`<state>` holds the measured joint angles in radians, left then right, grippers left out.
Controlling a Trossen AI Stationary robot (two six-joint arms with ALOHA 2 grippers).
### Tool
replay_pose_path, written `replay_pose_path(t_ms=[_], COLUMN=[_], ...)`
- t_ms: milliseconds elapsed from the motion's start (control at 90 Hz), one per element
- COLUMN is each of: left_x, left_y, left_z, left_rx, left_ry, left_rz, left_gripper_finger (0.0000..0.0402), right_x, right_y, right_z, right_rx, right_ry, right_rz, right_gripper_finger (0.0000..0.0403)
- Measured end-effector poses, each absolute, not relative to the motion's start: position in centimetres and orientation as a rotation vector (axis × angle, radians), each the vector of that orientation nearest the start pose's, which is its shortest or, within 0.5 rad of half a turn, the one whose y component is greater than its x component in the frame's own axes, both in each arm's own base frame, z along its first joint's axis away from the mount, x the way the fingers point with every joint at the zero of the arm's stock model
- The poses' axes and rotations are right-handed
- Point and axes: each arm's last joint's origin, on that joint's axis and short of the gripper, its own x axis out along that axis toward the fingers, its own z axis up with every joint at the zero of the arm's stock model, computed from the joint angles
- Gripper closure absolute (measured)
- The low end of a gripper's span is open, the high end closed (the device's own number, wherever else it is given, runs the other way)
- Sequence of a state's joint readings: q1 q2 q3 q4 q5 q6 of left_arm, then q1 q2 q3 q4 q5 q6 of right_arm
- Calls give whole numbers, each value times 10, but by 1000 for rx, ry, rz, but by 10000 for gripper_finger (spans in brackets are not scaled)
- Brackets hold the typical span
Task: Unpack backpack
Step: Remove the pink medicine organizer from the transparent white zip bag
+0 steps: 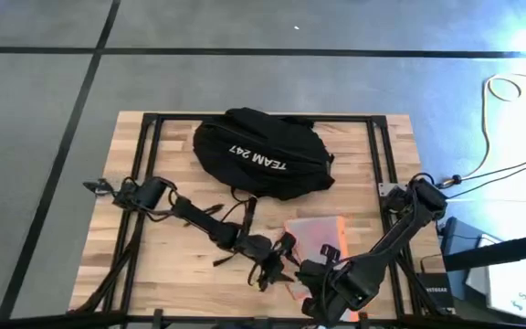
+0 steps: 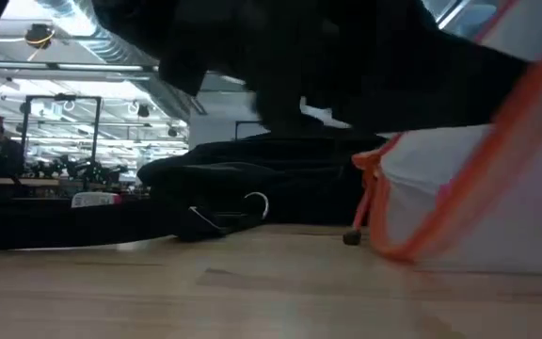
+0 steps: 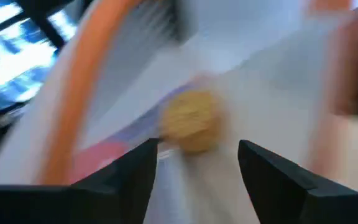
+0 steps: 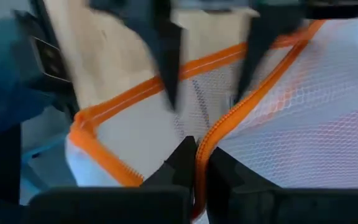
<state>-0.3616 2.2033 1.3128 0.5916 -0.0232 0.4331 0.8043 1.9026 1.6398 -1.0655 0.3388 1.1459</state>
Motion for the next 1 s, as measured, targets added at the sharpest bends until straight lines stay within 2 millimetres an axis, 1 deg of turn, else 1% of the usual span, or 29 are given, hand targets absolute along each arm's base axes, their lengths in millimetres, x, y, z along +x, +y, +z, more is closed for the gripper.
replay_pose_path(t_ms=[111,256,311,367,411,478,533,578,667,744,833,1000], left_x=[443,448,449,450,450,452,453,453,454,456,460,465], left_y=[-154,-140,-136,-135,-137,-146,-154,-160,-169,-173,-174,-173], left_z=[134,134,127,116,103,93,85,82,85,89,95,99], left_rx=[520,521,545,627,708,784,808,794,733,725,741,747], left_ry=[246,258,263,289,296,275,263,244,206,195,195,200], left_rz=[-276,-231,-229,-248,-271,-309,-325,-325,-300,-268,-215,-168], left_gripper_finger=[206,214,215,215,215,215,215,215,215,215,215,215], right_x=[272,272,272,273,273,273,273,273,273,273,272,268], right_y=[269,269,269,269,269,269,270,270,270,269,270,274], right_z=[256,256,256,256,256,257,257,257,257,257,256,256], right_rx=[293,295,299,301,300,302,303,303,303,302,303,298], right_ry=[1127,1126,1123,1121,1122,1121,1118,1118,1118,1119,1124,1139], right_rz=[-265,-263,-261,-260,-259,-258,-257,-256,-256,-257,-254,-236], right_gripper_finger=[403,403,403,403,403,403,403,403,403,403,403,403])
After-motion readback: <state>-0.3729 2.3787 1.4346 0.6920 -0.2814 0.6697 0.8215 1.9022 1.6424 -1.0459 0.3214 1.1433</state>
